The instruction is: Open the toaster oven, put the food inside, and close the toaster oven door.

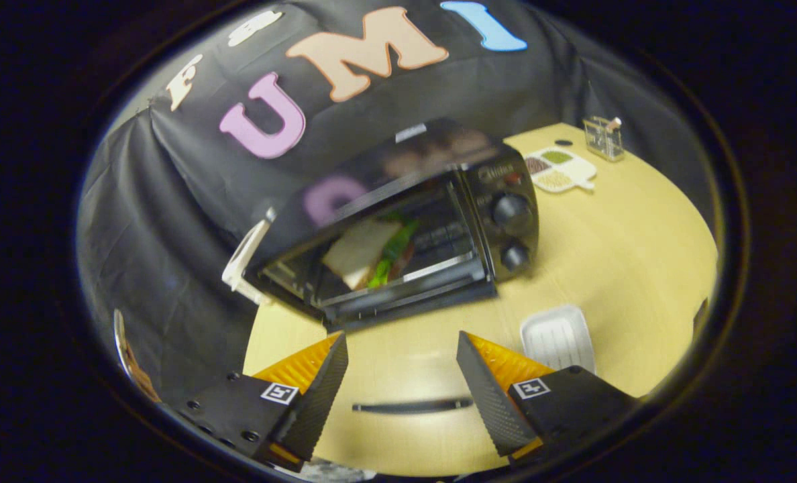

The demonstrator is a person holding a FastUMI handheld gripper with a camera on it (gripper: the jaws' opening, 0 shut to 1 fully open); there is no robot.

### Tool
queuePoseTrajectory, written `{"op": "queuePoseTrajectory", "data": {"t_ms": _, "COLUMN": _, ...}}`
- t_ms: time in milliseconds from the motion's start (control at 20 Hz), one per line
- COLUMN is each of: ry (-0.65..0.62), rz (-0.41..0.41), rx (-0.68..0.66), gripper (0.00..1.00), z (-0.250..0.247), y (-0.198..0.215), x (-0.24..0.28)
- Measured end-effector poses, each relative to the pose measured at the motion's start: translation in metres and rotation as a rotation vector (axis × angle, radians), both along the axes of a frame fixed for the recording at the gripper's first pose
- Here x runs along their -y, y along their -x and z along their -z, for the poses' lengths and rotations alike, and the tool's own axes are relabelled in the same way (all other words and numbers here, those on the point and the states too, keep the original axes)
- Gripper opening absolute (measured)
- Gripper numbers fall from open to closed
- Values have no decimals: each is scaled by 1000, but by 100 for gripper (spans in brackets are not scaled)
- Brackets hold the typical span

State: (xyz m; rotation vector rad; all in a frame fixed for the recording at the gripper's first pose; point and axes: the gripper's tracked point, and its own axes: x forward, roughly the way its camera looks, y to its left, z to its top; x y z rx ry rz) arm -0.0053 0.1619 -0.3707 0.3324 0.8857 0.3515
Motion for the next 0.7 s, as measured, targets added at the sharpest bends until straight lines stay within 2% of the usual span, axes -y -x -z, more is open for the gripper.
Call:
{"op": "queuePoseTrajectory", "data": {"t_ms": 150, "ry": 7, "rz": -46, "rx": -136, "gripper": 99, "z": 15, "y": 42, "x": 12}}
{"op": "queuePoseTrajectory", "data": {"t_ms": 300, "ry": 56, "rz": -104, "rx": -190, "gripper": 99, "z": 31, "y": 70, "x": 20}}
{"op": "queuePoseTrajectory", "data": {"t_ms": 450, "ry": 134, "rz": -141, "rx": -216, "gripper": 99, "z": 51, "y": 81, "x": 26}}
{"op": "queuePoseTrajectory", "data": {"t_ms": 700, "ry": 190, "rz": -165, "rx": -210, "gripper": 99, "z": 69, "y": 78, "x": 27}}
